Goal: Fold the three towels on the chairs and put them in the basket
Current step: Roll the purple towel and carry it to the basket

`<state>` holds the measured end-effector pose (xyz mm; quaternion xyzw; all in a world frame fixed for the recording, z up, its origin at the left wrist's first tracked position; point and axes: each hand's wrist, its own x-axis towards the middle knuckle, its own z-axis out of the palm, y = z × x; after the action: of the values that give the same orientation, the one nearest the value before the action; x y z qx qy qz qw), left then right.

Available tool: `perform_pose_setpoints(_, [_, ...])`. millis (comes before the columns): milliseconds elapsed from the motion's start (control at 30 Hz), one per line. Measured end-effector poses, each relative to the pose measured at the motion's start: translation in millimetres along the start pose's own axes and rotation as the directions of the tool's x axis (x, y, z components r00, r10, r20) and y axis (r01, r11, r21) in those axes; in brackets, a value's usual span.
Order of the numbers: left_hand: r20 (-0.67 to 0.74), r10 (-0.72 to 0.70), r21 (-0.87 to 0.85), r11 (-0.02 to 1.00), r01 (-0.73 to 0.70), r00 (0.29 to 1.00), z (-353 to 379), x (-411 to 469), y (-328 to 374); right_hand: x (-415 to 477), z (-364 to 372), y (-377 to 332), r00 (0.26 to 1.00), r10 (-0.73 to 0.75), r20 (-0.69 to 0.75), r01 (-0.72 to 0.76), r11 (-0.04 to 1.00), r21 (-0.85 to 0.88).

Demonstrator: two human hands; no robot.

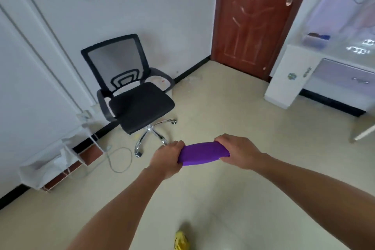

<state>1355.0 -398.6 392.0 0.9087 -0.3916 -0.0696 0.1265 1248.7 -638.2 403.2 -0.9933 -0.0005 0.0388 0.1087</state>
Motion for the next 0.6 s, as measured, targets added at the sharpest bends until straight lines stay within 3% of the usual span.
perform_pose_setpoints(167, [0.02,0.217,0.09,0.972,-0.218,0.976,9.7,131.9,62.1,6.6,-21.1,114.9,0.988,0.121,-0.094,-0.134,0.98,-0.145])
perform_pose_setpoints(300, [-0.014,0.408,0.222,0.891,-0.395,0.913,23.5,247.8,101.5,25.6,-38.0,211.4,0.962,0.195,-0.193,-0.246,0.926,-0.287])
perform_pose_setpoints(433, [-0.006,0.561,0.339,0.78,-0.526,0.828,20.6,362.9,149.9,44.2,-69.0,295.7,0.905,0.304,-0.298,-0.387,0.878,-0.281])
perform_pose_setpoints(600, [0.01,0.679,0.364,0.681,-0.635,0.734,18.2,477.6,231.3,36.9,-106.5,384.3,0.805,0.431,-0.407,-0.542,0.813,-0.212])
